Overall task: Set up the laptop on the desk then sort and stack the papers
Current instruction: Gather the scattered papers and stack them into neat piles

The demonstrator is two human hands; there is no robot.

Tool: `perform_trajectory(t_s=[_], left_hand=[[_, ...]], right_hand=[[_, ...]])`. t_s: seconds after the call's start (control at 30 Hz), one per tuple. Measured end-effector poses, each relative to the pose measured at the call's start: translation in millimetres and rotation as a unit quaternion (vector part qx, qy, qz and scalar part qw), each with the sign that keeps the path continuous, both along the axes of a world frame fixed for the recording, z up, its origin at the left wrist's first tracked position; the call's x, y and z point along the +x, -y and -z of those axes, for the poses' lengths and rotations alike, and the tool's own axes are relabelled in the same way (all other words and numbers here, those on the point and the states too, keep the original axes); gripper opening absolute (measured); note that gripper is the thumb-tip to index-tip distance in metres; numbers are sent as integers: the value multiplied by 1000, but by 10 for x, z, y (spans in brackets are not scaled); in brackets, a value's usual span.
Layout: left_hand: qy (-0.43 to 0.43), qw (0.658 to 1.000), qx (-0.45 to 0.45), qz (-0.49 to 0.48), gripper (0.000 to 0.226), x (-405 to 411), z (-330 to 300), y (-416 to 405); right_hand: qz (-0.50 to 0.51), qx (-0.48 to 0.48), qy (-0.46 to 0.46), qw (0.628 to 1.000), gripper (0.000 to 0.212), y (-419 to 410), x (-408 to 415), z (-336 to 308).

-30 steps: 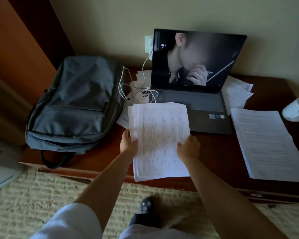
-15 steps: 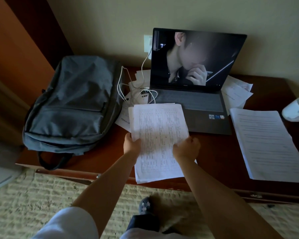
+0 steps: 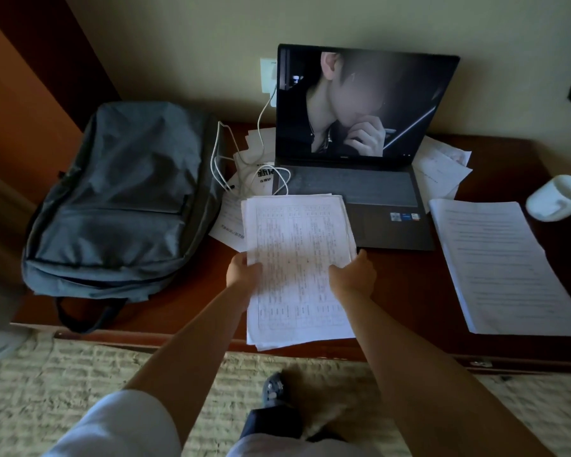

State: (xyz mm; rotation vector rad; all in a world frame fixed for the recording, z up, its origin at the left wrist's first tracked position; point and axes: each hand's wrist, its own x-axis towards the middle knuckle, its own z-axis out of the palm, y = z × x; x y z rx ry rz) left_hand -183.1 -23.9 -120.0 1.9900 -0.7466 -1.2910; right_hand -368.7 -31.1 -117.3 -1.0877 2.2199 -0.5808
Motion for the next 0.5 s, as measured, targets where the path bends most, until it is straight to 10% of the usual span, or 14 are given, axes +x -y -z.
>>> perform_trajectory(t_s=[0.2,0.5], left_hand=[[20,999,11,24,36,-2,-99,8],[47,953,-293,-59,30,-192,-948,32]], right_hand=[[2,25,172,985,24,31,-120,-67],[-25,-254,159,954,38,77,181,-830]])
